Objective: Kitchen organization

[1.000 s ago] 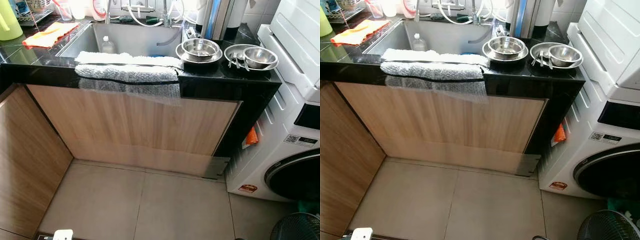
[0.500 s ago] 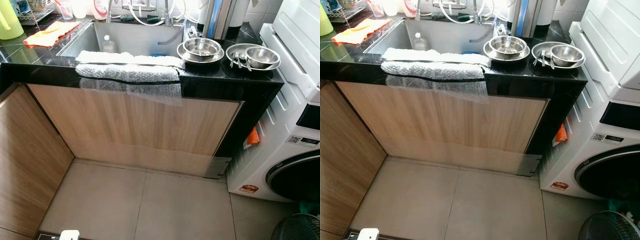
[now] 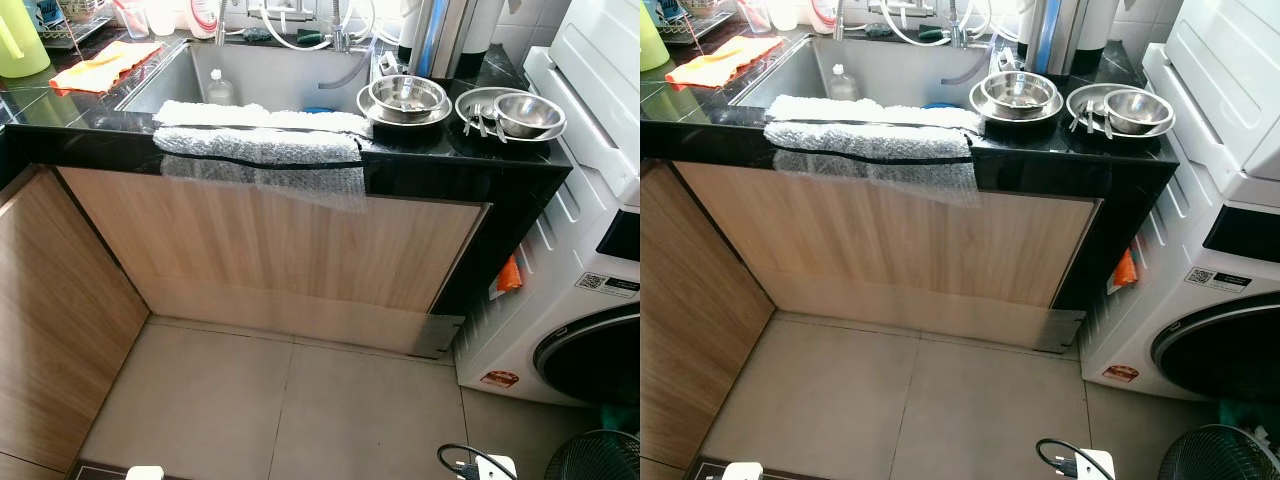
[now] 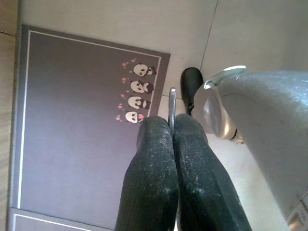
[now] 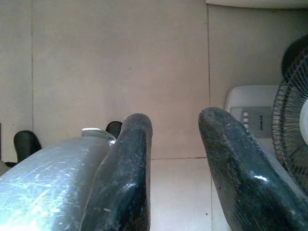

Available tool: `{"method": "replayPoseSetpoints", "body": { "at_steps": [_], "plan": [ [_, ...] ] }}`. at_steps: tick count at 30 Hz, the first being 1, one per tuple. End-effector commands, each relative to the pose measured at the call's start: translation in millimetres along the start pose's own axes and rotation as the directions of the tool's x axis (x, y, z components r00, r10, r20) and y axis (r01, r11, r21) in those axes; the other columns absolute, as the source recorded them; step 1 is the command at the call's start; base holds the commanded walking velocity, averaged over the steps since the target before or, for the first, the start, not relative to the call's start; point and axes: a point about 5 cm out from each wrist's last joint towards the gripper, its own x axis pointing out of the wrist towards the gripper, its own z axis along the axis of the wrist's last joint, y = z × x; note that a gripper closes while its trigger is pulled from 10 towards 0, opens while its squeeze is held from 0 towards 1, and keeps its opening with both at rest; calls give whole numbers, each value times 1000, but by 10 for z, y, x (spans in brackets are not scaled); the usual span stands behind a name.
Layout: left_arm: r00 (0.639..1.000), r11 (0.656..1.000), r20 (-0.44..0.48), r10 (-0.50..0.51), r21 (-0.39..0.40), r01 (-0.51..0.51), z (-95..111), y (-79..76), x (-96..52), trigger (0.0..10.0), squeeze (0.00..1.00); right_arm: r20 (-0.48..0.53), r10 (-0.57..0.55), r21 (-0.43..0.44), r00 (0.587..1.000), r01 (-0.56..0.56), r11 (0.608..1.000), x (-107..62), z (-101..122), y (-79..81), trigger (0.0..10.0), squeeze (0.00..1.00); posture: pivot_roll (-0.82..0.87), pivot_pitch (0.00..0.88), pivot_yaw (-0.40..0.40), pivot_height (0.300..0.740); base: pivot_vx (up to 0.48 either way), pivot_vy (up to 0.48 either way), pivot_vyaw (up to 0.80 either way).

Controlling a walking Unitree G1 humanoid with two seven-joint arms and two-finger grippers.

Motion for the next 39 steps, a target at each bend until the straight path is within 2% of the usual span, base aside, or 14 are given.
{"method": "replayPoseSetpoints", "body": {
  "at_steps": [1, 9, 19, 24, 39],
  "plan": [
    [1000, 999, -4, 2, -47, -2, -39, -7, -5, 10000, 0, 12, 20, 3, 1000, -20, 1000, -1, 2, 44, 10000, 0, -49, 46, -24, 740, 0, 0, 0],
    [1000, 995, -2, 31, -98, -31, -44, 17, -8, 10000, 0, 42, 48, 18, 998, -49, 999, 5, 34, 118, 10000, 0, -49, 36, -28, 740, 0, 0, 0],
    [1000, 995, 14, 27, -95, -25, -23, -20, 1, 10000, 0, 53, 56, 32, 997, -57, 998, 18, 77, 141, 10000, 0, -44, 51, -32, 740, 0, 0, 0],
    [999, 994, 22, 36, -106, -33, 7, 73, -13, 10000, 0, 57, 61, 46, 996, -64, 997, 22, 87, 168, 10000, 0, -42, 61, -29, 740, 0, 0, 0],
    [999, 994, 19, 38, -108, -36, 10, 93, -16, 10000, 0, 55, 63, 46, 996, -66, 997, 24, 88, 185, 10000, 0, -41, 65, -27, 740, 0, 0, 0]
  ]
}}
